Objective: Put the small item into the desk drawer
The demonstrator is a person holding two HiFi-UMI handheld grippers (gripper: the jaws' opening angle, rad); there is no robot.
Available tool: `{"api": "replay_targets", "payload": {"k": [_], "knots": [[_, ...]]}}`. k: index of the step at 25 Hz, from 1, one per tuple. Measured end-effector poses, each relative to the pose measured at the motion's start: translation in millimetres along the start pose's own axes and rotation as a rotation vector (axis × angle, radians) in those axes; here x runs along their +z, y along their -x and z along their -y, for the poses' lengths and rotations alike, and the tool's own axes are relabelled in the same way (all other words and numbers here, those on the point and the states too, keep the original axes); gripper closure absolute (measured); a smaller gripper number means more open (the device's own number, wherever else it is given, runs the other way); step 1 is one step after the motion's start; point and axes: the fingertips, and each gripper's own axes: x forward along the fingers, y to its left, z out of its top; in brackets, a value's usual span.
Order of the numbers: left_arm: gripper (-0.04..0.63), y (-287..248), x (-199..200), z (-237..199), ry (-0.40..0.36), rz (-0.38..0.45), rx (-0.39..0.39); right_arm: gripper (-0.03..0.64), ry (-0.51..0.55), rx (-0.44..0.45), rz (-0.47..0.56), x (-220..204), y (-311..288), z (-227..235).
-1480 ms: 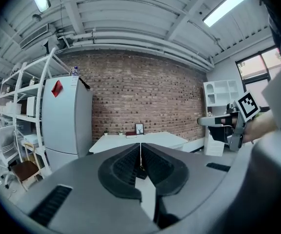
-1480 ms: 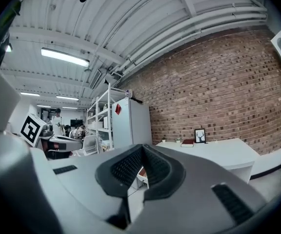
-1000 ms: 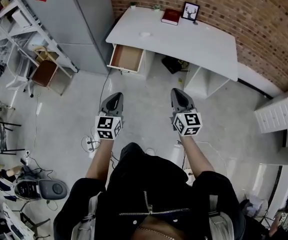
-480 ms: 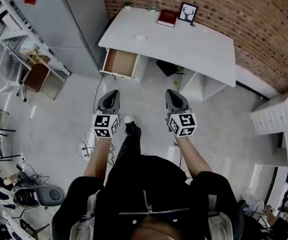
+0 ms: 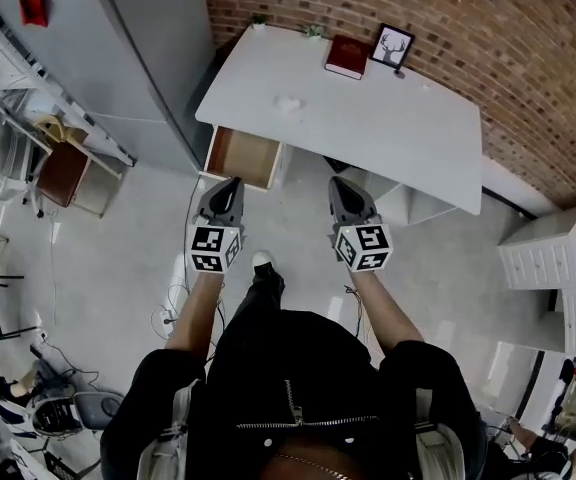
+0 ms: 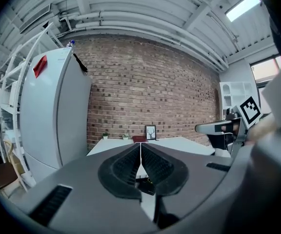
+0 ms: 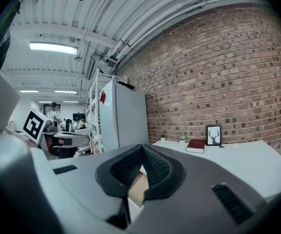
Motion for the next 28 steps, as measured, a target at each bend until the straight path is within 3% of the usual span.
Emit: {"api": "replay_targets", "payload": {"k": [9,16,28], "knots": [[0.572,-93,22,-86,-0.025,-0.004,-0.052,0.609,0.037,-0.002,0.013,36,-130,11],[0.572,-133,30,-102,-0.022,-0.001,-0.085,0.609,0.037,-0.01,-0.006,34,-171,25],[0.572,-163,20,-118,0.007,-0.027,-0.074,0.609,0.031,0.015,-0.031,29,-210,42]]}}
